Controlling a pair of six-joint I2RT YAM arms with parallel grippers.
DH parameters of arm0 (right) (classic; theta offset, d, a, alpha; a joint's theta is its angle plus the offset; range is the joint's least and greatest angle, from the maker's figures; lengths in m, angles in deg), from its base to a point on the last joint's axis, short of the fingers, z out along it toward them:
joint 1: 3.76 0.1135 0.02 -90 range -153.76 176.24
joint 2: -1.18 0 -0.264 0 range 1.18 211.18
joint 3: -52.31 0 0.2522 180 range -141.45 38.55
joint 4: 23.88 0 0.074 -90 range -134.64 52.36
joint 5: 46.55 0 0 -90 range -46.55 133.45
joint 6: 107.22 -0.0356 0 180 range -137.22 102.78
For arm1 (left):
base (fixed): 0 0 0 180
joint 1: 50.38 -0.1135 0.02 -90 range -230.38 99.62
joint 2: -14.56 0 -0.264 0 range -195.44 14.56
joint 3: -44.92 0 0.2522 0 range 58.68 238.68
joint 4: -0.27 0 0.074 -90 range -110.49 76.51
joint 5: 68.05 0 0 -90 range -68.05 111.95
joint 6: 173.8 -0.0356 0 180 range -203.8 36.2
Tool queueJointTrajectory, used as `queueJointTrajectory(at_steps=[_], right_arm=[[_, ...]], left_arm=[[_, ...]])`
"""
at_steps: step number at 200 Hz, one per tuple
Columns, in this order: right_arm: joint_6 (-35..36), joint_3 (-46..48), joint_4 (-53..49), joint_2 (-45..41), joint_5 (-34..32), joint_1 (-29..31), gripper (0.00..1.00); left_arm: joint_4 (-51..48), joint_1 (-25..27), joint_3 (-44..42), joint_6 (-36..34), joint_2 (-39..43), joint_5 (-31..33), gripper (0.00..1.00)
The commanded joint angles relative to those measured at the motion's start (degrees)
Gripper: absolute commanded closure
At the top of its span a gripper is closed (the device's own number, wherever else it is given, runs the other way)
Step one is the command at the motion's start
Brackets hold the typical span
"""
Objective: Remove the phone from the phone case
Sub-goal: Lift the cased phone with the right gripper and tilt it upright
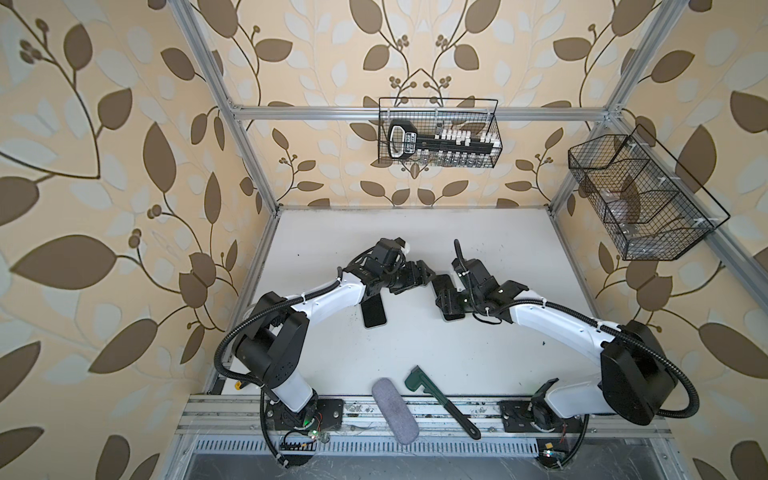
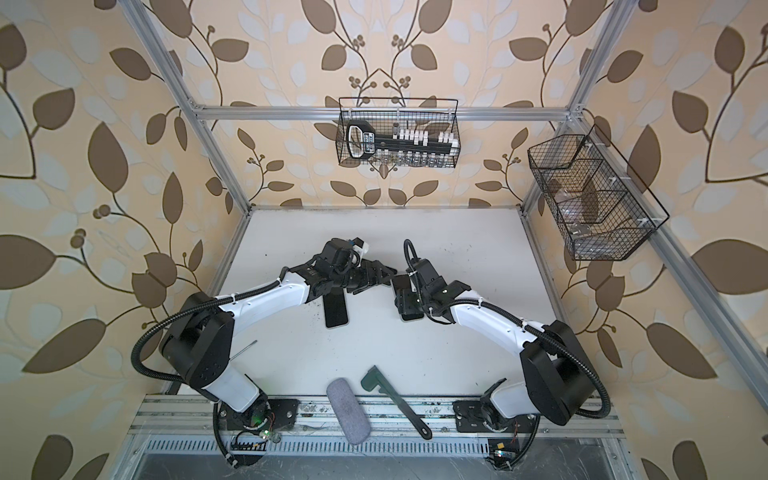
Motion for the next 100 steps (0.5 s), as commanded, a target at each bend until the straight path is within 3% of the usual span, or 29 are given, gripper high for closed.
queueJointTrajectory(at_steps=[1, 25, 62, 100], right_arm=[[0.7, -2.6, 0.4, -1.6, 2.8, 0.0, 0.34], [0.6, -3.1, 0.8, -1.7, 4.2, -0.2, 0.35], [0.5, -3.0, 1.4, -2.4, 5.2, -0.8, 0.35], [0.2, -2.6, 1.9, -3.5, 6.3, -1.5, 0.35]], left_arm=[[3.4, 1.1, 2.6, 1.4, -1.3, -2.3, 0.18], [5.5, 1.6, 2.3, 3.1, -2.5, -3.0, 0.25], [8.8, 1.7, 1.8, 5.5, -3.7, -4.1, 0.47], [9.4, 1.8, 2.2, 6.0, -4.7, -4.6, 0.52]])
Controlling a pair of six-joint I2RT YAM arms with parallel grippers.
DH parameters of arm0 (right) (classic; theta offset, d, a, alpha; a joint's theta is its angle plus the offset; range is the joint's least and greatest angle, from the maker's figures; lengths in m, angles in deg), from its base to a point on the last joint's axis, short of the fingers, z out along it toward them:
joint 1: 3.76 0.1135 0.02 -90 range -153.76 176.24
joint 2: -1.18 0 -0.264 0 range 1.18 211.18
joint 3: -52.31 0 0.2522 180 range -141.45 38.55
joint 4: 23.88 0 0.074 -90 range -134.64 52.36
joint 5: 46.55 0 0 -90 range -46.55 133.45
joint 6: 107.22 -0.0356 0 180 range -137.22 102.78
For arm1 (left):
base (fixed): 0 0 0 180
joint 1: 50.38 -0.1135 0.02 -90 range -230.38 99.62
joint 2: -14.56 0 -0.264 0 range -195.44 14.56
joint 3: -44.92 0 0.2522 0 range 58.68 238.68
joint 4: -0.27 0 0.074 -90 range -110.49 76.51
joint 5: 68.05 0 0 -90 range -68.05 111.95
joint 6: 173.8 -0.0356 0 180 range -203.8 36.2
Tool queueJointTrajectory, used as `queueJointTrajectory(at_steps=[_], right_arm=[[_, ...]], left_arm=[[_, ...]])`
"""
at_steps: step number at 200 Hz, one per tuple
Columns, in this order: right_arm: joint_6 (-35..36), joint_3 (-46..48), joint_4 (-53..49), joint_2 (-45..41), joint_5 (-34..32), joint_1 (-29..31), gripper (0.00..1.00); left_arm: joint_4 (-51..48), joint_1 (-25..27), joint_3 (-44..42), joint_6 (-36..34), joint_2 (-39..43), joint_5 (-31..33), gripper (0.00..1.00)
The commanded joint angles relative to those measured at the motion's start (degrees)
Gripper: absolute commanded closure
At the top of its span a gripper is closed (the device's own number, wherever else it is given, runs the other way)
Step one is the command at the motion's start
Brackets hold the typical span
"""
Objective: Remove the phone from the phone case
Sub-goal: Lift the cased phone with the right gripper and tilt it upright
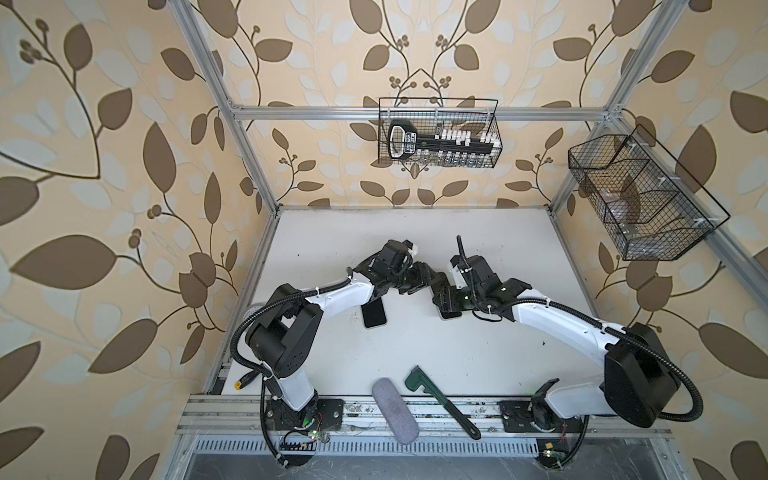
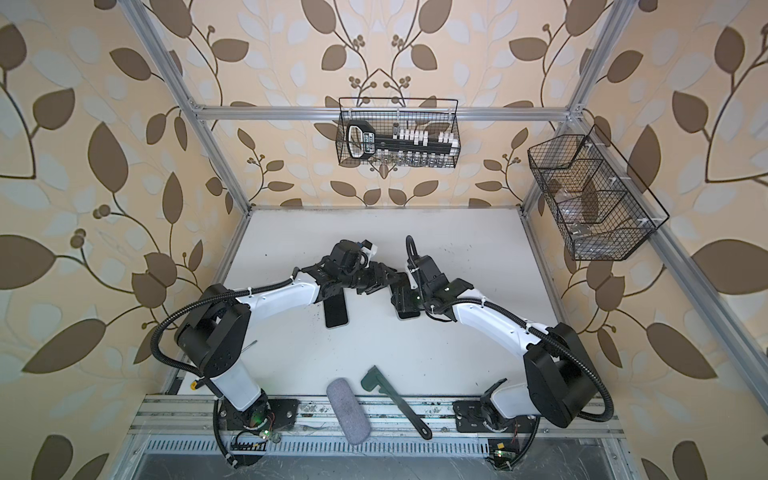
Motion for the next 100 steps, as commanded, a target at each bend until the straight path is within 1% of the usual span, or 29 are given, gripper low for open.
queueJointTrajectory(at_steps=[1, 28, 52, 64, 80, 85, 100], right_arm=[[0.1, -1.9, 1.8, -2.5, 1.8, -0.4, 0.35], [-0.2, -1.3, 2.8, -3.3, 3.2, -1.0, 0.35], [-0.4, -1.1, 3.1, -3.3, 3.9, -1.3, 0.35], [-0.4, -1.1, 3.1, -3.2, 4.1, -1.4, 0.36], [-0.5, -1.0, 3.2, -2.8, 4.3, -1.5, 0.36], [-0.4, -1.0, 3.2, -2.7, 4.3, -1.5, 0.36], [-0.5, -0.9, 3.4, -2.4, 4.6, -1.6, 0.36]], left_arm=[[3.0, 0.4, 1.8, 0.8, -0.6, -1.8, 0.52], [3.6, 0.4, 1.9, 1.2, -1.1, -2.4, 0.52], [4.6, 0.5, 1.8, 1.9, -1.3, -2.8, 0.58], [5.2, 0.4, 1.8, 1.9, -1.4, -3.0, 0.64], [6.0, 0.4, 2.0, 1.9, -1.7, -3.5, 0.68], [6.4, 0.4, 2.0, 3.8, -1.8, -3.9, 0.71], [7.7, 0.4, 2.1, 4.9, -1.9, -4.6, 0.8]])
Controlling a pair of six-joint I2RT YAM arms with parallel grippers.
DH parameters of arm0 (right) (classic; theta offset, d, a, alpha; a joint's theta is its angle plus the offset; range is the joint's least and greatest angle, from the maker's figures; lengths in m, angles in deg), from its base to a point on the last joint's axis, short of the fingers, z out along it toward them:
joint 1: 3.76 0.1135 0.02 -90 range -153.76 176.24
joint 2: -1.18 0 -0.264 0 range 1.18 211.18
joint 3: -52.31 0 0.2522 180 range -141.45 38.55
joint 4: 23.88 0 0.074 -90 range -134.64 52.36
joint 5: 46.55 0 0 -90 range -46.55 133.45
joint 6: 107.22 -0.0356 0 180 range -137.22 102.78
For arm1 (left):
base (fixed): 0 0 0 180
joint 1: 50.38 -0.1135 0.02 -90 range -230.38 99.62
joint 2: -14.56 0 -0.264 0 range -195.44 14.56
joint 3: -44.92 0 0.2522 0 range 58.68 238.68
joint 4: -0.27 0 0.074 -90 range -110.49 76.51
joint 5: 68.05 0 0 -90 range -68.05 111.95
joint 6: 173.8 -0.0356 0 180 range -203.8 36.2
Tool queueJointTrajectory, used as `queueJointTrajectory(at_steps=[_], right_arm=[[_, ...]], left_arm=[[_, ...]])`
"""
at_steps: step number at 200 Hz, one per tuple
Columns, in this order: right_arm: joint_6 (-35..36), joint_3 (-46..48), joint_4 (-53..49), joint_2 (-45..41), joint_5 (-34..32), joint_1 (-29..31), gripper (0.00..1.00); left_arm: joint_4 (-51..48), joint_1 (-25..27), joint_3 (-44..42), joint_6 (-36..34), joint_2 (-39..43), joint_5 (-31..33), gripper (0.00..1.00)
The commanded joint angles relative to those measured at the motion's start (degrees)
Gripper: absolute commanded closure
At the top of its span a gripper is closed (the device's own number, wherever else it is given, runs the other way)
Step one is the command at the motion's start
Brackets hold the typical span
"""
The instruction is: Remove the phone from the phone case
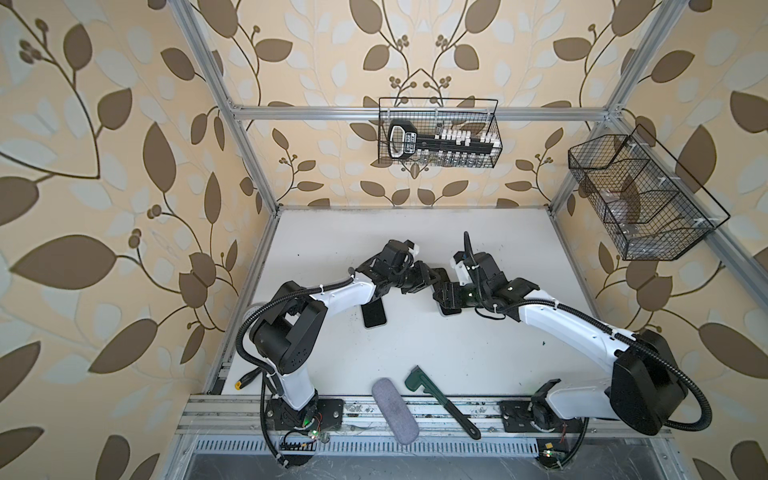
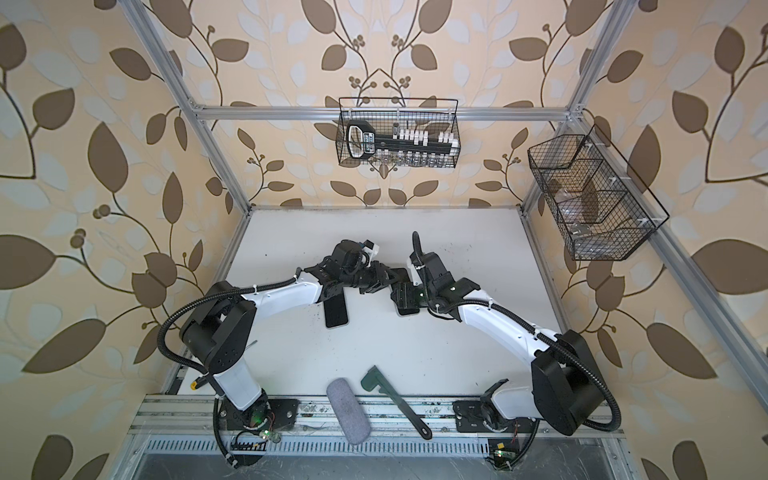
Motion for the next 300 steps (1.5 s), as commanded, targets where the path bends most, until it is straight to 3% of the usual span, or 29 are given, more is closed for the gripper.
queueJointTrajectory(at_steps=[1, 47, 66, 110, 130, 138, 176, 202, 222, 270, 300], right_arm=[[-0.4, -0.9, 2.6, -0.3, 1.5, -0.3, 0.36], [-0.6, -0.4, 3.4, 0.4, 1.6, -0.3, 0.36], [-0.5, -0.4, 3.5, 0.3, 1.5, -0.3, 0.35], [1.0, -0.9, 2.9, -4.3, -2.4, -0.4, 0.15], [1.5, -1.7, 2.3, -8.1, -1.7, -1.9, 0.07], [1.5, -2.1, 2.5, -9.7, 0.0, -2.9, 0.0], [0.3, -2.6, 3.9, -14.3, 10.7, -9.2, 0.0], [-1.1, -2.3, 6.2, -14.6, 20.1, -14.7, 0.01], [-4.3, -0.4, 11.9, -14.9, 26.2, -18.6, 0.07], [-10.1, 4.1, 19.8, -17.6, 28.6, -21.3, 0.15], [-17.2, 11.2, 29.0, -19.5, 28.6, -21.2, 0.19]], left_arm=[[4.3, 0.4, 2.0, 1.9, -0.4, -2.4, 0.81], [5.7, 0.4, 2.0, 3.3, 0.9, -2.6, 1.0], [6.0, 0.4, 2.3, 3.7, 1.4, -2.6, 1.0], [8.7, -0.1, 2.7, 5.6, 2.7, -2.4, 1.0], [10.2, -1.2, 3.2, 6.4, 3.9, -1.6, 1.0], [11.0, -1.8, 3.3, 6.8, 4.4, -1.1, 1.0], [12.7, -3.9, 4.6, 8.1, 6.2, 2.5, 1.0], [17.4, -5.3, 3.6, 12.8, 7.5, 5.7, 1.0], [22.7, -6.7, 1.5, 15.7, 9.2, 8.4, 1.0], [22.8, -7.9, -2.1, 13.8, 14.8, 17.8, 1.0], [25.7, -7.9, -3.7, 14.2, 16.1, 21.3, 1.0]])
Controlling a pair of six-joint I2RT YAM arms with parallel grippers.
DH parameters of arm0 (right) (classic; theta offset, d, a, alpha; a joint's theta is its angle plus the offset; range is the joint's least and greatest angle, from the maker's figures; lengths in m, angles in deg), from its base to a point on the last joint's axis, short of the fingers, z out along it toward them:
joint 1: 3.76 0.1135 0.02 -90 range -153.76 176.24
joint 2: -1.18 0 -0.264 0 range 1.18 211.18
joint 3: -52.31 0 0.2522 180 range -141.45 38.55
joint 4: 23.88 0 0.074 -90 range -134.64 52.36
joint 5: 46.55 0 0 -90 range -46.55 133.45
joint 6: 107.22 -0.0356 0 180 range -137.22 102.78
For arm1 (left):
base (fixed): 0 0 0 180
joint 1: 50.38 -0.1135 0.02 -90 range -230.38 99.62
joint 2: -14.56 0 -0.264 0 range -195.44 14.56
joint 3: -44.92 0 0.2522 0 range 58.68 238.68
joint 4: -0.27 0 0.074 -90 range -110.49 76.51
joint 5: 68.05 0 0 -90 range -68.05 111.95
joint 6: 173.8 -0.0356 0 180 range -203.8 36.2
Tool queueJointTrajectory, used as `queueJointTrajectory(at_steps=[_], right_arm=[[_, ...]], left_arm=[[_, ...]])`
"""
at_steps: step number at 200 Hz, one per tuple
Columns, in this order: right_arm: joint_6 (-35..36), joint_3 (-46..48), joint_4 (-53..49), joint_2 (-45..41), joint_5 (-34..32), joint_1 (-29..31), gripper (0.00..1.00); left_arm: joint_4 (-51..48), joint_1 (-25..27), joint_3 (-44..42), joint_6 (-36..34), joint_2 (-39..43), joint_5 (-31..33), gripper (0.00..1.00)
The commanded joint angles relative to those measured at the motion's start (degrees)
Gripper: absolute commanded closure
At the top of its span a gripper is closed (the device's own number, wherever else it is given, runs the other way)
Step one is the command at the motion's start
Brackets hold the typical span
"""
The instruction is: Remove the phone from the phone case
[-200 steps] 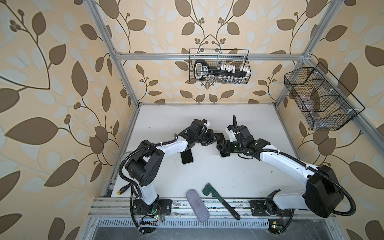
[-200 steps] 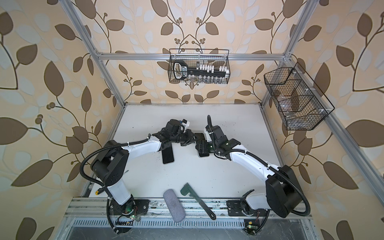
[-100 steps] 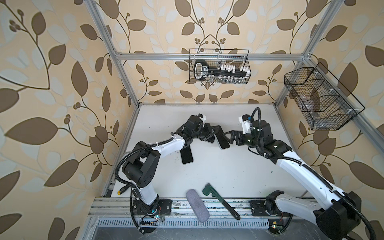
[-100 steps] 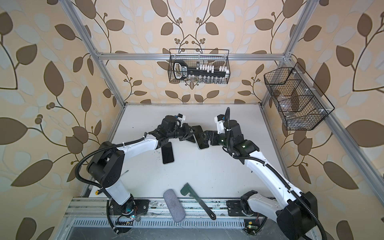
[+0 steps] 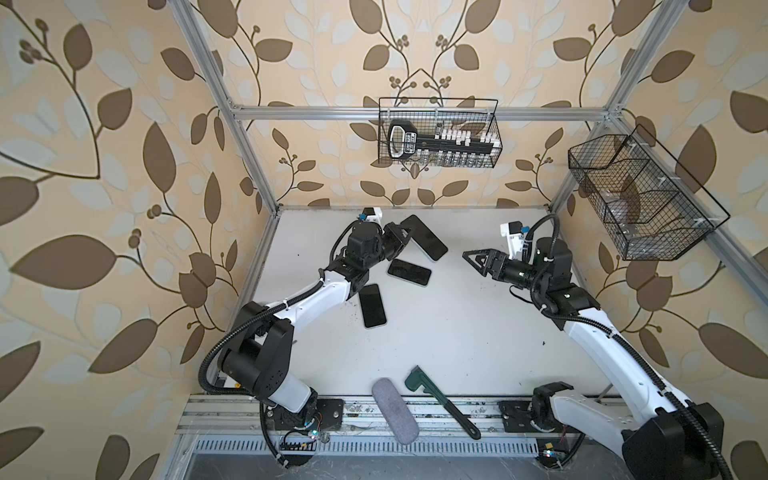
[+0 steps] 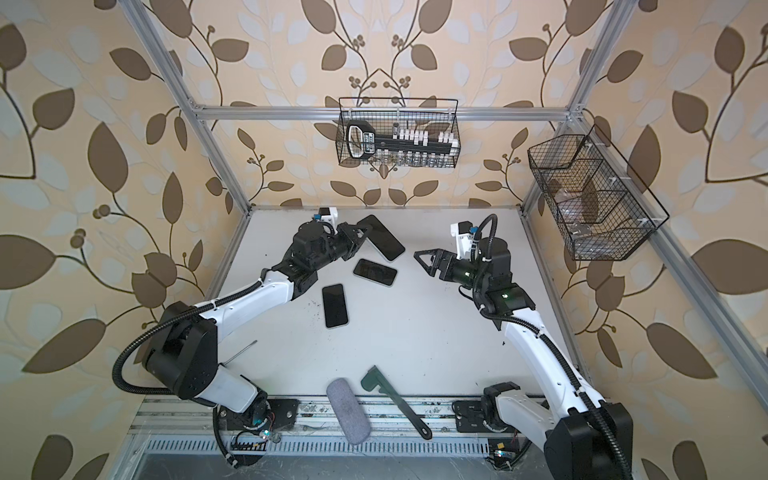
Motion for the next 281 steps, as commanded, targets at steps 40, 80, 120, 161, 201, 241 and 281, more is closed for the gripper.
queueJointTrajectory(at_steps=[40, 80, 120, 161, 201, 241, 281], right_arm=[[-9.9, 8.9, 13.1, -2.4, 0.7, 0.8, 0.21], [-11.7, 9.7, 16.8, -0.5, -0.4, 3.6, 0.23], [-15.7, 11.7, 24.2, 2.8, -2.5, 7.5, 0.29], [-18.2, 11.9, 30.8, 7.2, -3.5, 9.9, 0.32], [-20.8, 10.8, 37.5, 12.0, -3.1, 9.9, 0.37], [-21.2, 7.3, 41.0, 16.6, -1.4, 10.9, 0.4], [-23.4, 5.9, 45.6, 20.4, -0.5, 11.4, 0.42]], left_arm=[[12.8, -0.3, -2.2, 2.5, 3.3, 6.7, 1.0], [14.0, -0.3, -3.5, 3.1, 3.7, 7.9, 1.0], [16.0, -0.3, -4.6, 4.5, 3.6, 8.2, 1.0], [16.5, -0.2, -4.9, 5.4, 3.4, 7.8, 1.0], [17.7, -0.1, -6.0, 6.8, 3.5, 7.3, 1.0], [17.9, 0.1, -6.6, 7.0, 3.7, 7.0, 1.0], [18.7, 0.5, -6.0, 7.6, 2.8, 6.0, 1.0]])
